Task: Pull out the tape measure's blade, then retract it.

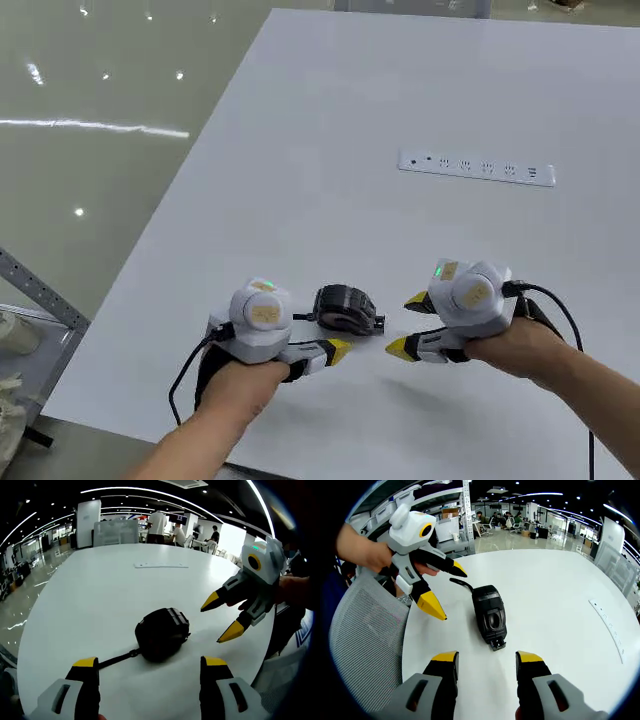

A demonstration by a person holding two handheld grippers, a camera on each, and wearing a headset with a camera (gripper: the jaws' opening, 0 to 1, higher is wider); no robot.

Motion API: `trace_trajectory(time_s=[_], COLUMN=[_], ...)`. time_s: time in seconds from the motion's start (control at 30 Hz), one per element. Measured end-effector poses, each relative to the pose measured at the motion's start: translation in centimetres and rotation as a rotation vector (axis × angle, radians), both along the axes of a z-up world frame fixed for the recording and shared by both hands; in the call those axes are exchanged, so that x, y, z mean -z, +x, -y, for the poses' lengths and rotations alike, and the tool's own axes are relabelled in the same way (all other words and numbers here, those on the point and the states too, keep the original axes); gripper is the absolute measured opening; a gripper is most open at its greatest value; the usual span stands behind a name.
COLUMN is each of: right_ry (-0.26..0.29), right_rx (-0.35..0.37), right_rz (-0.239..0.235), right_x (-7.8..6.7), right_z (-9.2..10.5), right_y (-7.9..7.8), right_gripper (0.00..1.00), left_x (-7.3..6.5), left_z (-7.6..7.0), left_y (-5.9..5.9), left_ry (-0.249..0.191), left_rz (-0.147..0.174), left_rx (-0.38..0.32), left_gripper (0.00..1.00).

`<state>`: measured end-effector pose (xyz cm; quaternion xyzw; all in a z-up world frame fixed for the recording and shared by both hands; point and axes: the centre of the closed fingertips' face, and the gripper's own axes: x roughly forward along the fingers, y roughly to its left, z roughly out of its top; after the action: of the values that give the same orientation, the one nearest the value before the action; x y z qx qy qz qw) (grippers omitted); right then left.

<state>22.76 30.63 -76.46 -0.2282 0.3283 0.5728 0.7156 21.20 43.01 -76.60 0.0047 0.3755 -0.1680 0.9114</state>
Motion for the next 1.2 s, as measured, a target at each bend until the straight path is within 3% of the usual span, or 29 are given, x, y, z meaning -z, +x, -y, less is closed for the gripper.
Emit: trace_trajectory(time_s=[0.33, 0.97, 1.2], right_ry=[0.044, 0.112, 0.123], right_rx=[0.113, 0.29, 0.358], right_rz=[0.002, 0.0, -0.011], right_x=[-2.7, -6.6, -7.9], right_z=[2.4, 6.6, 8.0], right_y=[-2.1, -4.6, -6.0], right_gripper=[0.52, 0.7, 0.81], left_x=[-1.9, -4.9, -5.7], left_z=[-0.8, -2.4, -2.6], left_y=[-2.3, -4.5, -5.6], left_ry=[-0.011, -0.022, -0.024], left_rz=[0.014, 0.059, 0.063], left_rx=[0.087, 0.161, 0.19], left_gripper=[0.87, 0.95, 1.0])
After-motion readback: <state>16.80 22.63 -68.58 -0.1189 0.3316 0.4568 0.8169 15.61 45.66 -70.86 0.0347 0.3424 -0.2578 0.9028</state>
